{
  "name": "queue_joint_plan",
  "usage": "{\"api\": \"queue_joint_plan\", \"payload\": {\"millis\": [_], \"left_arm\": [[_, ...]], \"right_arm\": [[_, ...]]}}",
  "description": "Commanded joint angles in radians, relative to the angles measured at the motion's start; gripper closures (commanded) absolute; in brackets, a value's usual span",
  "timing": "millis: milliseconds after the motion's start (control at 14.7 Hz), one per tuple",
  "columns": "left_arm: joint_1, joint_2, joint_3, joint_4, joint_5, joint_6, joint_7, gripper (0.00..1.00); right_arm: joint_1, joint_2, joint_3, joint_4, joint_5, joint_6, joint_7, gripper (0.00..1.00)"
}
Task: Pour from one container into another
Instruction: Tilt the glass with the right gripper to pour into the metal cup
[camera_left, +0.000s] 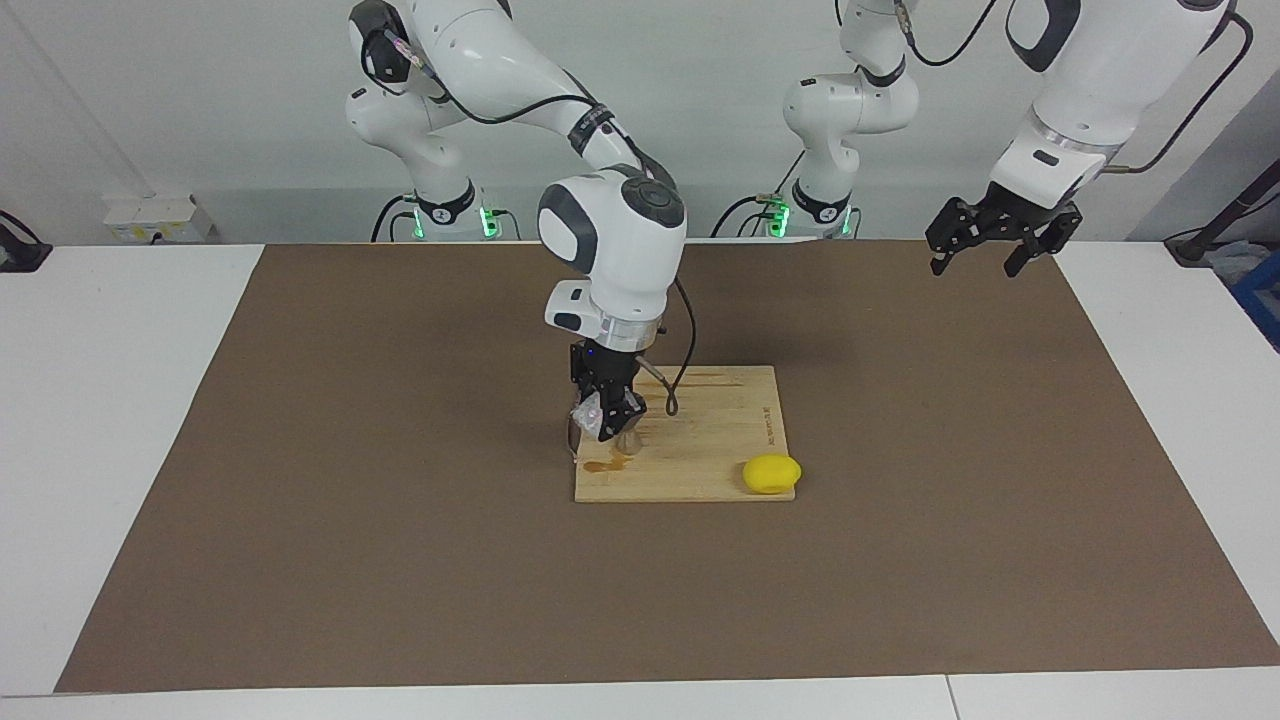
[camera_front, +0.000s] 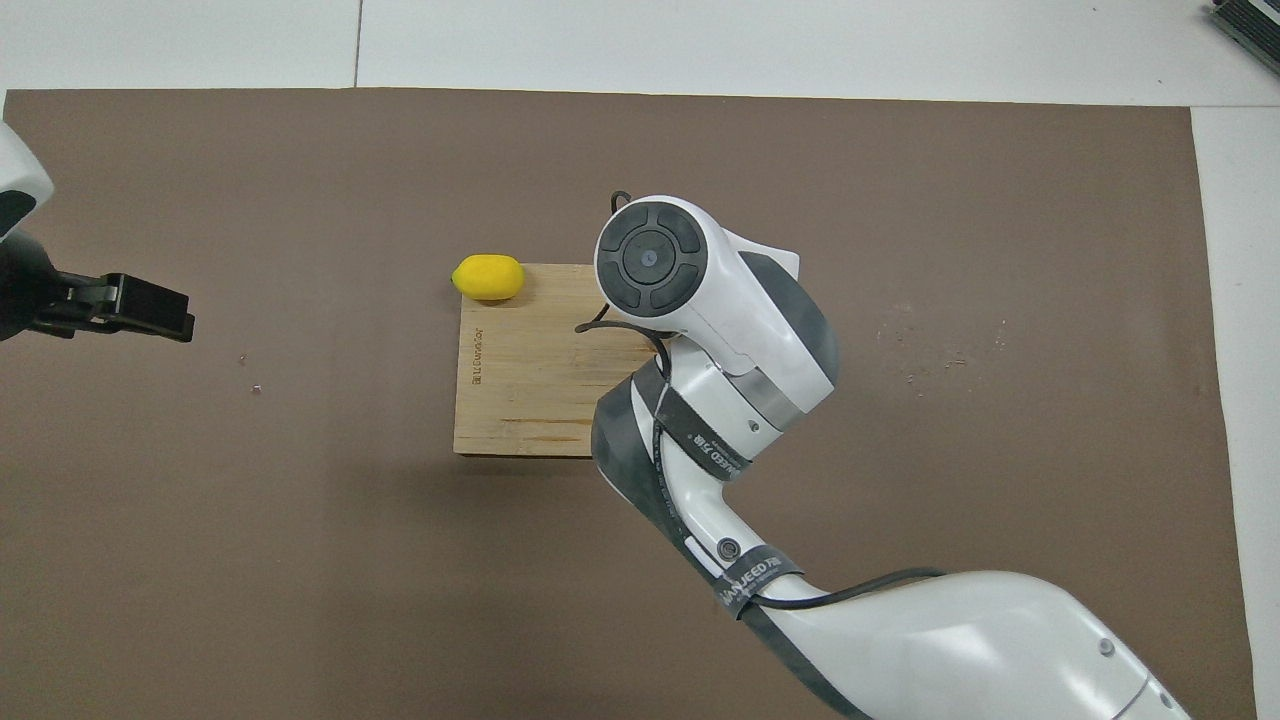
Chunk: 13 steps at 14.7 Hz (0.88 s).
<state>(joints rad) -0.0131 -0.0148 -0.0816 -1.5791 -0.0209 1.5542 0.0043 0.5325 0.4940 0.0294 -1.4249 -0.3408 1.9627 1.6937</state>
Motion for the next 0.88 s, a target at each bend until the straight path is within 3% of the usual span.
{"api": "queue_joint_plan", "payload": {"millis": [0,816], "left_arm": [[0.021,-0.030,-0.014,-0.036,0.002,0.009,0.009,0.00],[0.019,-0.030,-0.014,-0.036,0.002,0.009,0.008,0.00]], "right_arm": [[0.004,-0.034,0.001,-0.046,-0.037,0.024,0.034,0.77],[0.007,-0.051,0.001,-0.089,-0.083,0.068,0.032,0.78]]}}
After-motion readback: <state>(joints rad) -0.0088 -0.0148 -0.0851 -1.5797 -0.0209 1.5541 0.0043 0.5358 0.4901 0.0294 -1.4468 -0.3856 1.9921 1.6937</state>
